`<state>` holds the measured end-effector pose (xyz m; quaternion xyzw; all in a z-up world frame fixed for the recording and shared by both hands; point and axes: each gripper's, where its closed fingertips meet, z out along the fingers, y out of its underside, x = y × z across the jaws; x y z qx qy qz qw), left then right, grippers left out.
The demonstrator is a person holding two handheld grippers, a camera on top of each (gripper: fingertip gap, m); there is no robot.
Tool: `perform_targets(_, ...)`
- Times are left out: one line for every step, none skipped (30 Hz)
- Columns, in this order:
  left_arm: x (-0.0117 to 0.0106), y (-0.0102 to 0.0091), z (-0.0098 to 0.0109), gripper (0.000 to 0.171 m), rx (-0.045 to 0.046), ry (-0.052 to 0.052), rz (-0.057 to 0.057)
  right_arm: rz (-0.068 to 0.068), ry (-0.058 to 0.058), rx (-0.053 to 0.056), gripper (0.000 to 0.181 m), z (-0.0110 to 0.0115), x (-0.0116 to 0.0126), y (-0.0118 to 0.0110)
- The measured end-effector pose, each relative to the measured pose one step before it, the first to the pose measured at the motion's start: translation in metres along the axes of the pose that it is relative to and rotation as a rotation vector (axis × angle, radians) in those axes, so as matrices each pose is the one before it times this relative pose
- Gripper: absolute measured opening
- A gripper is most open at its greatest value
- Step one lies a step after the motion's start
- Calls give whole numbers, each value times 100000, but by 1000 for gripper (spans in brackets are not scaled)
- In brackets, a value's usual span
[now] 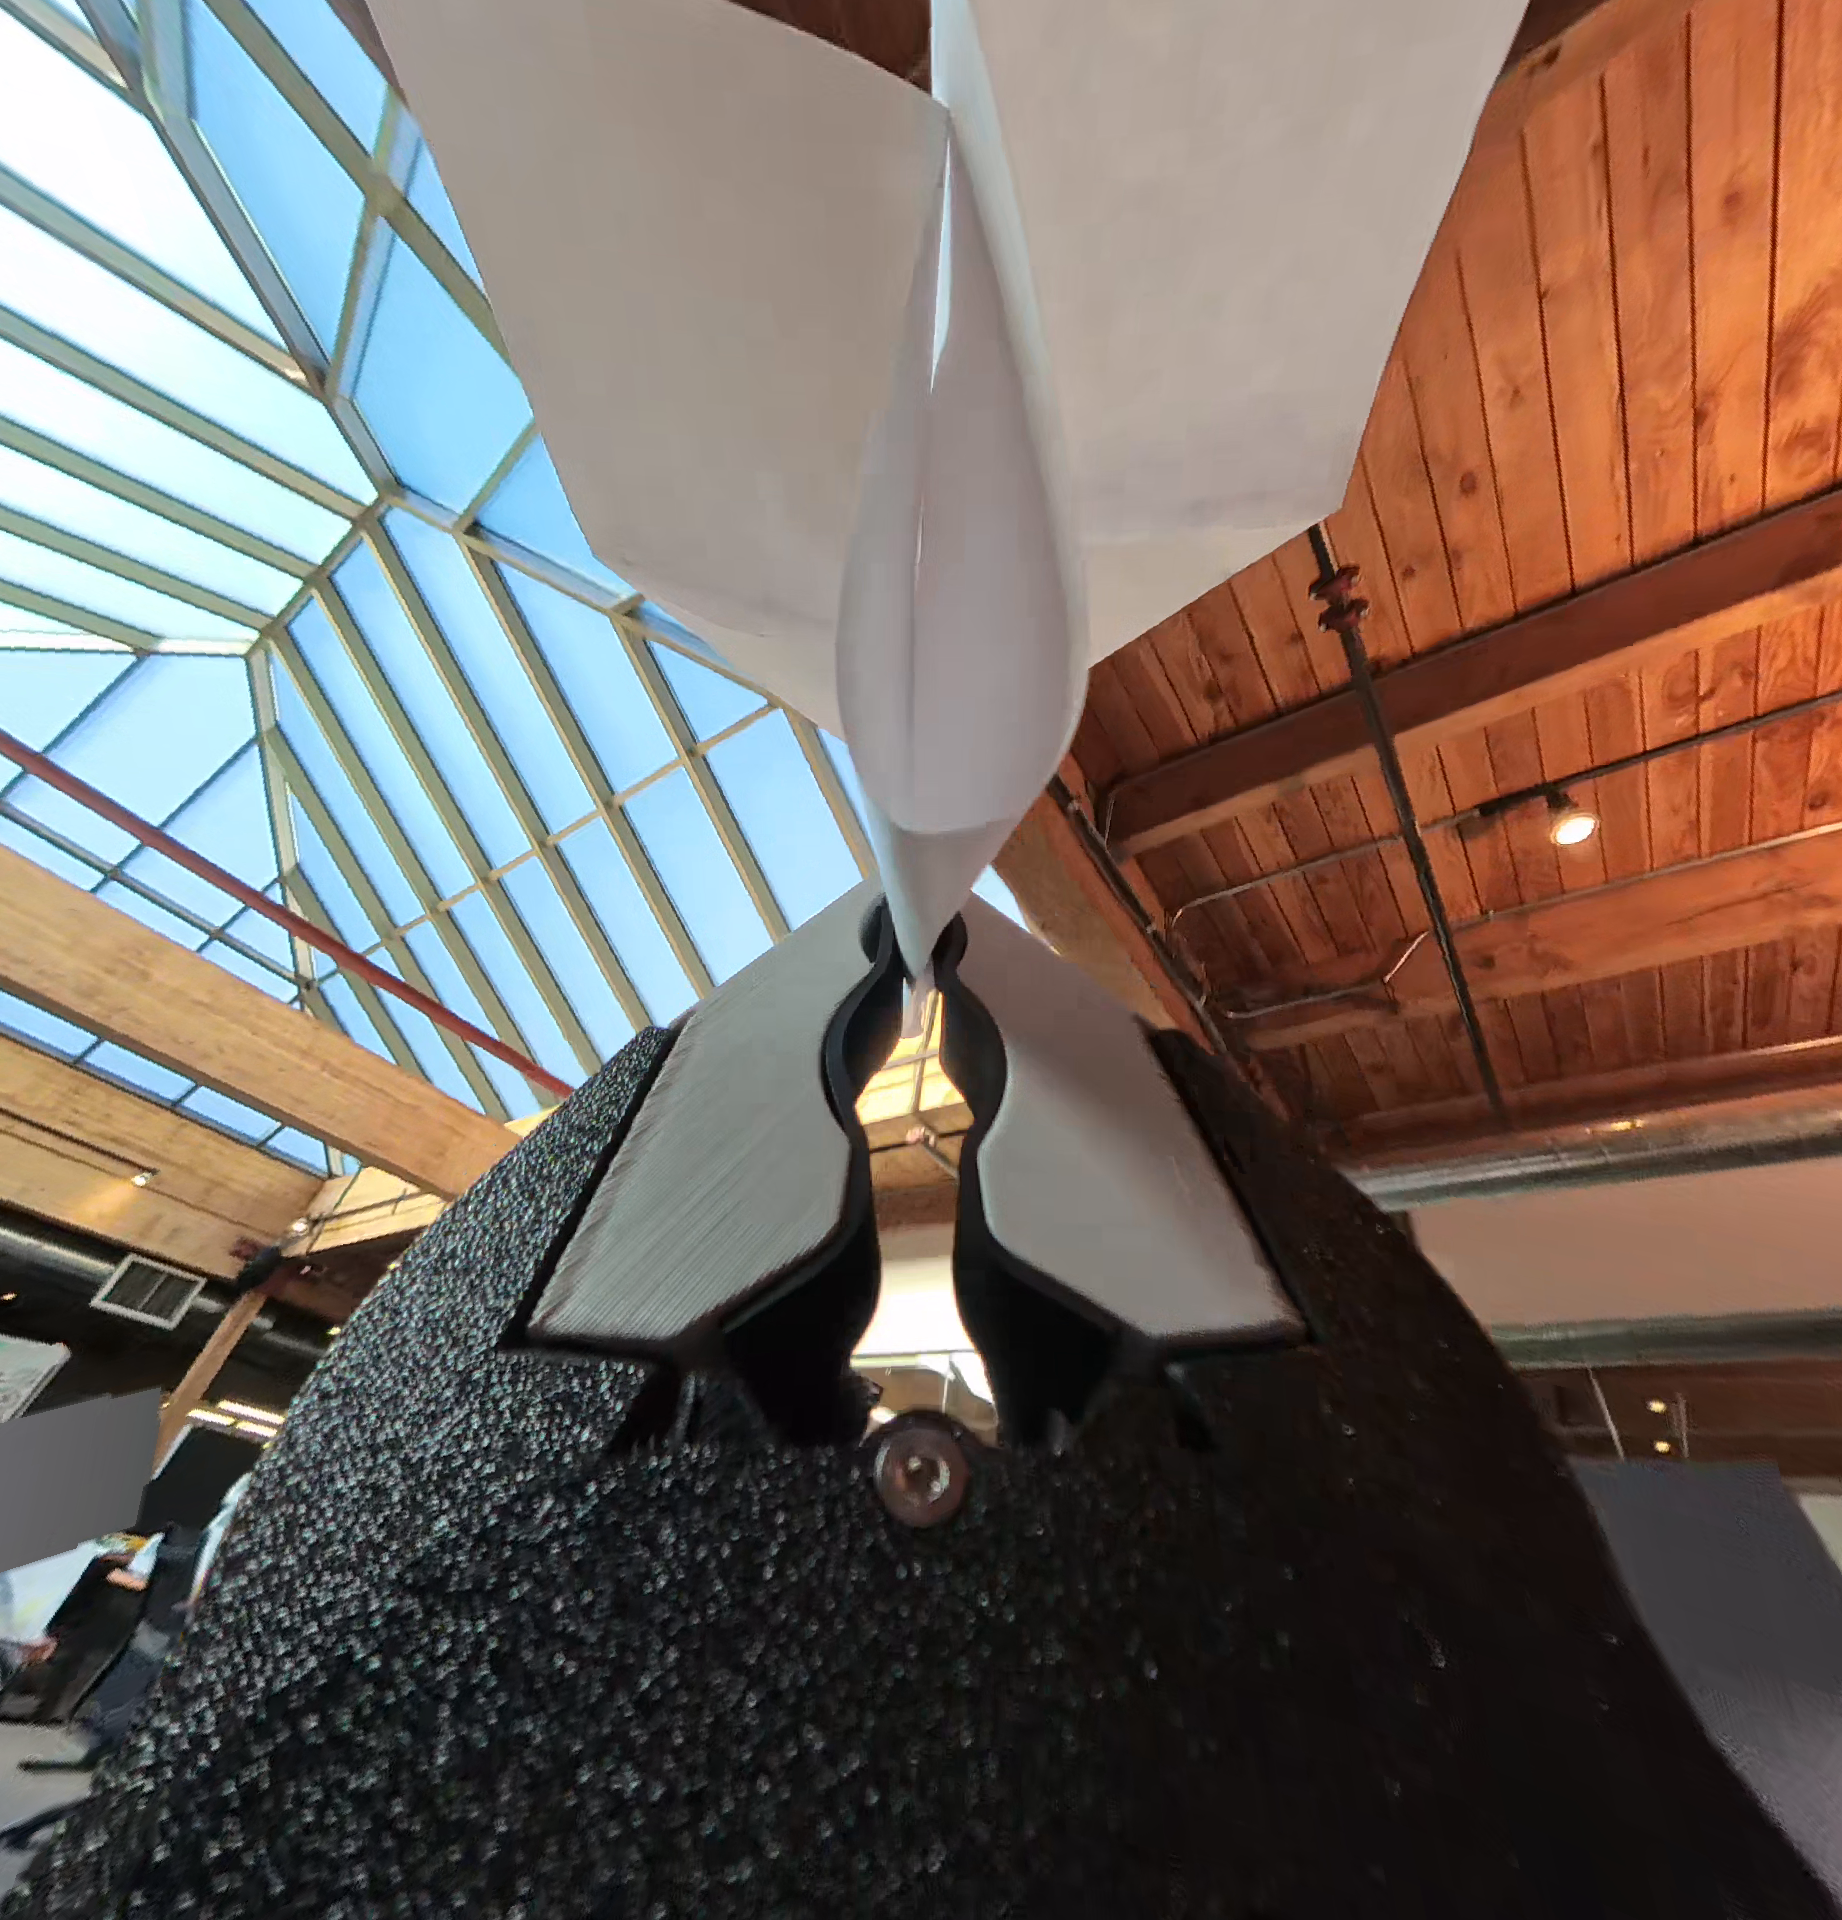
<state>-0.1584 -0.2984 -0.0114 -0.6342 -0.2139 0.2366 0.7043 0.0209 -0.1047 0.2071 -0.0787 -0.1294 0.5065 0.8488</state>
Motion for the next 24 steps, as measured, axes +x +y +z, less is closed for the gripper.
perform_targets(-58, -156, -141, 81, 409, 206, -351, 1916, -420, -3608, 0, 490, -551, 2647)
perform_targets(-48, -155, -123, 81, 278, 134, -163, 956, -254, -4513, 0, 534, -500, 2848)
perform_targets(-29, -154, -94, 81, 353, 158, -118, 766, -150, -4800, 0, 539, -476, 2844)
perform_targets(-5, -154, -71, 81, 303, 149, -26, 1269, -1144, -3508, 0, 498, -576, 2516)
perform_targets(-13, -96, -40, 81, 138, 16, 142, 1021, -1345, -3029, 0, 445, -602, 2253)
perform_targets(-18, -77, -20, 81, 98, -75, 279, 652, -1069, -3464, 0, 420, -518, 2057)
perform_targets(-16, -19, 10, 81, -2, -32, 247, 728, -1118, -2554, 0, 395, -479, 1611)
perform_targets(-6, 51, 55, 81, -297, 140, 109, 201, -1098, -1663, 0, 335, -415, 1131)
perform_targets(6, 95, 69, 81, -454, 210, 18, -448, -790, -1292, 0, 300, -298, 758)
perform_targets(-5, 104, 78, 81, -373, 176, -10, -533, -562, -833, 0, 233, -194, 427)
perform_targets(5, 91, 76, 81, -291, 219, -156, -139, -484, -313, 0, 111, -86, 90)
perform_targets(39, 65, 73, 81, -184, 510, -550, -333, -131, 372, 0, -3, 47, -267)
perform_targets(63, 20, 59, 81, -103, 577, -807, -349, 29, 764, 0, -108, 156, -570)
perform_targets(35, -25, 41, 81, 54, 311, -564, -117, 29, 1158, 0, -164, 228, -881)
perform_targets(40, -63, 24, 81, 172, 128, -228, -171, 233, 1324, 0, -204, 321, -1154)
perform_targets(81, -65, 29, 81, 128, 192, -76, -304, 146, 1982, 0, -265, 410, -1532)
perform_targets(106, -63, 59, 81, 73, 237, -9, -376, 108, 2656, 0, -347, 500, -1905)
perform_targets(88, -29, 67, 81, -17, 64, 50, -15, 315, 2867, 0, -407, 613, -2182)
perform_targets(82, -14, 77, 81, -109, -41, 89, -132, -194, 3264, 0, -454, 585, -2491)
perform_targets(88, 1, 62, 81, -154, 137, 75, -458, 103, 4159, 0, -511, 671, -2849)
perform_targets(83, 9, 57, 81, -79, 149, 93, -1029, 271, 4711, 0, -505, 698, -3121)
perform_targets(51, 27, 35, 81, -150, 28, 139, -1309, 119, 4892, 0, -479, 698, -3272)
perform_targets(55, 30, 39, 81, -168, 67, 36, -1175, -100, 4852, 0, -431, 659, -3326)
perform_targets(93, 14, 23, 81, -140, 198, -82, -1219, -286, 4792, 0, -393, 602, -3322)
